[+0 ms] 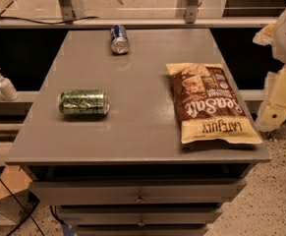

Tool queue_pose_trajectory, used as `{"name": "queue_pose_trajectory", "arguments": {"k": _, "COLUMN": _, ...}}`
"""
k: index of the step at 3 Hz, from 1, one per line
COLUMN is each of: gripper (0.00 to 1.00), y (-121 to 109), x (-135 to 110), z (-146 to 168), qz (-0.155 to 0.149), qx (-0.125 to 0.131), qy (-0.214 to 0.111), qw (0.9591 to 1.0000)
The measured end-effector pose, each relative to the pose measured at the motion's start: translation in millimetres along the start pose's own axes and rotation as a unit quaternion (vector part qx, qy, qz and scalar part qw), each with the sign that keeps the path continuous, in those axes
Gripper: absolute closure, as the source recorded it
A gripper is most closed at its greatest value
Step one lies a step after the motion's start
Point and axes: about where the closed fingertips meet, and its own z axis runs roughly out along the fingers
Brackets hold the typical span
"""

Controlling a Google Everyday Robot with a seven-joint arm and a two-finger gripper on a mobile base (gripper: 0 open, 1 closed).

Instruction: Pick pepsi can

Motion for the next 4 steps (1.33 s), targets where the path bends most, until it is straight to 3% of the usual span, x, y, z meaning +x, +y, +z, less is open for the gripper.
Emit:
{"name": "queue_pose_trajectory", "arguments": {"k": 1, "gripper": 0.00, "y": 0, "x": 0, "z": 0, "qz": 0.000, "qx": 0.000, "qy": 0.000, "qw": 1.0000}}
{"name": "queue_pose_trajectory", "arguments": {"k": 2, "gripper": 0.00, "y": -7, "x": -11, "z": 3, "qz": -0.013, "qx": 0.002, "qy": -0.040, "qw": 0.9991}}
{"name": "queue_pose_trajectory", "arguments": {"k": 3, "gripper": 0.00, "y": -13, "x": -28, "z": 25, "qz": -0.019, "qx": -0.005, "qy": -0.112, "qw": 0.9935}}
{"name": "queue_pose_trajectory", "arguments": {"k": 4, "gripper": 0.00, "y": -14, "x": -37, "z": 25, "qz": -0.018, "qx": -0.005, "qy": -0.130, "qw": 0.9913}}
